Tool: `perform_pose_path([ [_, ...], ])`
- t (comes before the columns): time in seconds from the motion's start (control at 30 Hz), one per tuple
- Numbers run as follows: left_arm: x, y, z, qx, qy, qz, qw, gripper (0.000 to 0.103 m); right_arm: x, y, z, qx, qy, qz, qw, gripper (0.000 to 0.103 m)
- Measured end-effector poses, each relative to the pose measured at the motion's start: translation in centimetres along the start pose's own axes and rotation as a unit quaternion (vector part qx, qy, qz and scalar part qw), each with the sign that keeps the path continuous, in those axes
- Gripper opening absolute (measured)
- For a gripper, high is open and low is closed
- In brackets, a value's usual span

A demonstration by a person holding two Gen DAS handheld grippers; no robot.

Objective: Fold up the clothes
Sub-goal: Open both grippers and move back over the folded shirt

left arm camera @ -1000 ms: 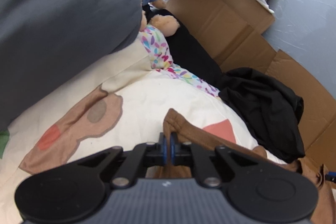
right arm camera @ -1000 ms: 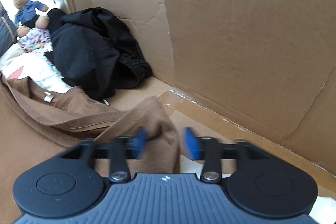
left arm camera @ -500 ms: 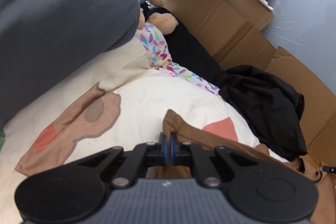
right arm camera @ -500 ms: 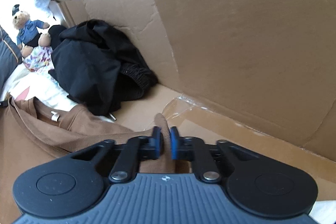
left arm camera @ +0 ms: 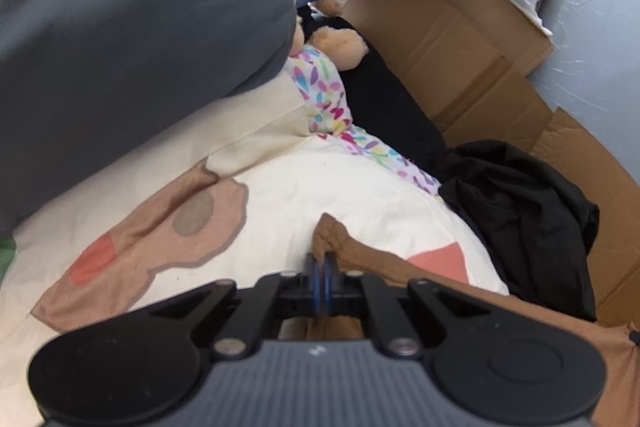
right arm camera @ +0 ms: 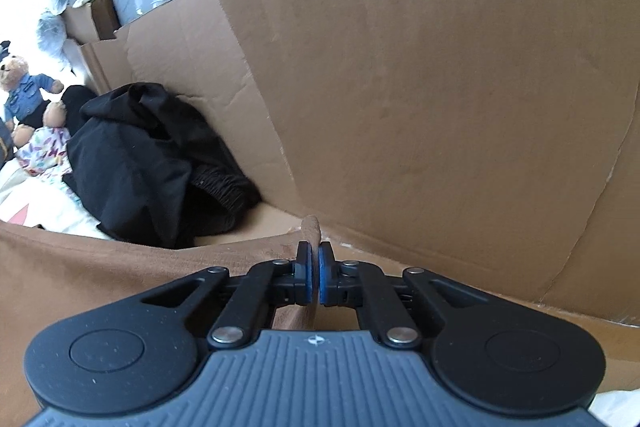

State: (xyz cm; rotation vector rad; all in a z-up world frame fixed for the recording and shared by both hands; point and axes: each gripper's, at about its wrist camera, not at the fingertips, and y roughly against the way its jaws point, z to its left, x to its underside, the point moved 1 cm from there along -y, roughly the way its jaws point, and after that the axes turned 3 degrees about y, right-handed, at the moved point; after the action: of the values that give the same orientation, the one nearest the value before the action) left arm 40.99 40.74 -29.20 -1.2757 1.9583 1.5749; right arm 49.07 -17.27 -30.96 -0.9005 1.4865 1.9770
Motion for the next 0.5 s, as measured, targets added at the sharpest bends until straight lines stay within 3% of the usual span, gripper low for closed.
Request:
perform_pose_path([
  [0.27, -0.7, -1.7, -0.7, -0.020, -0.015, 0.028, 0.9993, 0.007, 0.2, -0.9, 0.3, 0.007, 0.006, 0.007, 1.000, 0.005],
  [0.33, -0.7, -1.4, -1.0, -0.017, -0.017, 0.026, 0.9994, 0.017, 0.2, -0.9, 0.5, 0.010, 0.006, 0.015, 1.000, 0.010],
  [0.4, -0.6, -0.9, -1.2, -0.008, -0.014, 0.023, 0.9996, 0.049, 0.1, -0.5, 0.4, 0.007, 0.001, 0.017, 1.000, 0.015],
  [0.47, -0.3, -0.3, -1.3, -0.016, -0.010, 0.020, 0.9996, 0.063, 0.1, 0.3, 0.1, 0.005, -0.006, 0.017, 1.000, 0.028],
  [0.5, -0.2, 0.1, -1.3, -0.019, -0.007, 0.022, 0.9995, 0.063, 0.2, 0.7, 0.0, 0.006, -0.009, 0.016, 1.000, 0.038],
])
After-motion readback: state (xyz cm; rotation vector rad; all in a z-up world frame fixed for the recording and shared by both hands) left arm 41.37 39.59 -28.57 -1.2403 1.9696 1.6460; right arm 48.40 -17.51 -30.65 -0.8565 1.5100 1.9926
